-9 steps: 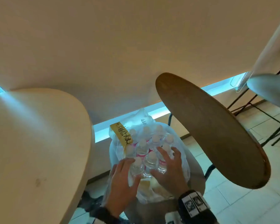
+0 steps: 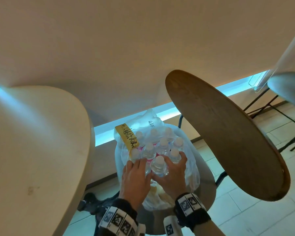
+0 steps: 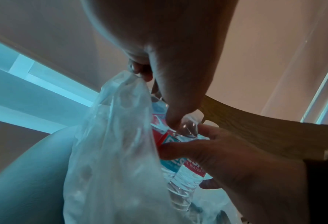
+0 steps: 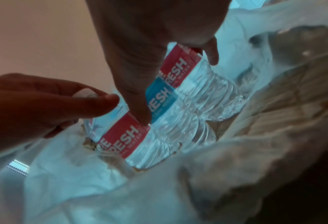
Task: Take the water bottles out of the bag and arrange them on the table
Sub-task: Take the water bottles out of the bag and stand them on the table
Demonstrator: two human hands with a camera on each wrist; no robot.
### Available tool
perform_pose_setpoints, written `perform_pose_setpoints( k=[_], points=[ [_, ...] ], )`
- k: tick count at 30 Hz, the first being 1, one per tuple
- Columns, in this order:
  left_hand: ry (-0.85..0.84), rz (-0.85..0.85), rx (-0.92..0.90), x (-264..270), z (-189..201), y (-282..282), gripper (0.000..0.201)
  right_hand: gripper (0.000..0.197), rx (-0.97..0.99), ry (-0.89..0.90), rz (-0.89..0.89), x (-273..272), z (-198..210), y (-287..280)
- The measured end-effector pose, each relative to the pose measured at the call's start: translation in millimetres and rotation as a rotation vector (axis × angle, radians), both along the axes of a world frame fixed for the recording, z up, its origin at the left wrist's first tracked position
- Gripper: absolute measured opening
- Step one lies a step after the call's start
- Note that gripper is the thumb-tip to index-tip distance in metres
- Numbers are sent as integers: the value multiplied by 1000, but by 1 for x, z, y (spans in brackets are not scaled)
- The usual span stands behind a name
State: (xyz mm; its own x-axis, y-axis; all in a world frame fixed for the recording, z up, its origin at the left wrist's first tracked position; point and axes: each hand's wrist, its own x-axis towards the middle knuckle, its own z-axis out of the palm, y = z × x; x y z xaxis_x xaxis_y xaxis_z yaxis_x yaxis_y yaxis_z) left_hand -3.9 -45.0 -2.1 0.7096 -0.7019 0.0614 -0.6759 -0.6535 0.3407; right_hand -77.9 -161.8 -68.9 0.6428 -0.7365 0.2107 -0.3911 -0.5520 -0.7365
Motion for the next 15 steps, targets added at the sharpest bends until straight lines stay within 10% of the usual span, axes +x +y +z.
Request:
perform_pose_setpoints(
  k=[15],
  points=[
    [217, 26, -325, -41, 72, 29, 23, 82, -161, -60, 33, -58, 70, -20]
  ],
)
